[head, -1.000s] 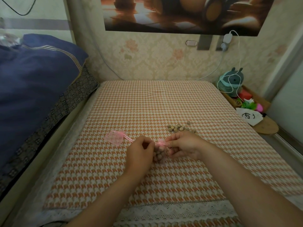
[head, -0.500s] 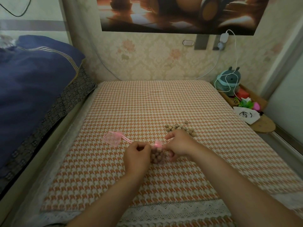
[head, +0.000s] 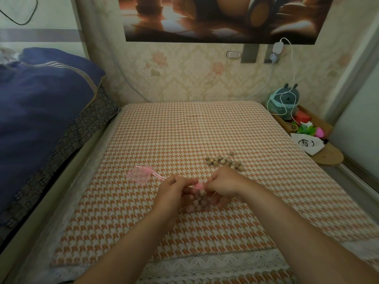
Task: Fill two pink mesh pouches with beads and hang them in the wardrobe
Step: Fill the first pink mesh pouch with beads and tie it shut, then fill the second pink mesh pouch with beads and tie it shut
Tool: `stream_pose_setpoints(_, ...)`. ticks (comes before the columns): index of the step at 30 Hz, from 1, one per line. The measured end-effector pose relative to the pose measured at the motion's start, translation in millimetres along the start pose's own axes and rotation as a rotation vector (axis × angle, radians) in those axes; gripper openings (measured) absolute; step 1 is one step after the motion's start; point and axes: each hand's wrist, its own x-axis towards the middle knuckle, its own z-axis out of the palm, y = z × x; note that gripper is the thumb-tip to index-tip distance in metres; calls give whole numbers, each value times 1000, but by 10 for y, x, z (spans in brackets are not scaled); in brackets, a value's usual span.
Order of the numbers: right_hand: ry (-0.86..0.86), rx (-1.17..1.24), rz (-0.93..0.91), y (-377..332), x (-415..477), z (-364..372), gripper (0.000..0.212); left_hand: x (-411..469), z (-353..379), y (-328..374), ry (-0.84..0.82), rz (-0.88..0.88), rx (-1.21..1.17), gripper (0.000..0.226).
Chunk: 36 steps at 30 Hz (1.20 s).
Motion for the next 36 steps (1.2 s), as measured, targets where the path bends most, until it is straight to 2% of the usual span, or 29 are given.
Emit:
stream_pose_setpoints(3,-37,-34,42,26,18,7,21,32,-33,-29,36,-35,-22,14)
stream_pose_setpoints(7,-44,-56,59,106,36,-51,25,49,-84,-56,81,5,86,16)
stream_pose_setpoints(10,-105,37,3,97,-2,-95,15,40,-91,-35,61,104,288,12)
stream_pose_setpoints(13,-101,31,-34,79,-35,-106,14,74,-87,-18,70,236,537,6)
stream_pose_setpoints(15,-110,30,-44,70,-58,-97,13,119,-117,-7,65,289,667,19)
stream_pose_setpoints(18,-115,62,-67,59,-72,-89,15,196,-191,-1,-75,250,835,51)
stream_pose_setpoints(21,-142,133,-75,55,-66,-90,20,262,-217,-28,-179,231,933,54)
stream_pose_setpoints(24,-185,181,-58,62,-58,-64,38,303,-206,-49,-183,223,871,47)
stream_pose_setpoints(27,-113,179,-82,67,2,-11,64,315,-189,-35,-119,260,741,37)
stream_pose_setpoints(28,-74,188,-106,57,31,7,62,329,-192,-16,-84,281,703,33)
stream_pose_setpoints(31,-23,321,-197,-13,122,48,37,356,-199,136,-19,352,630,22)
stream_pose_setpoints(34,-30,453,-237,-132,213,80,23,424,-243,310,-81,362,565,6)
stream_pose_setpoints(36,-31,470,-233,-221,281,99,21,500,-318,391,-88,326,556,10)
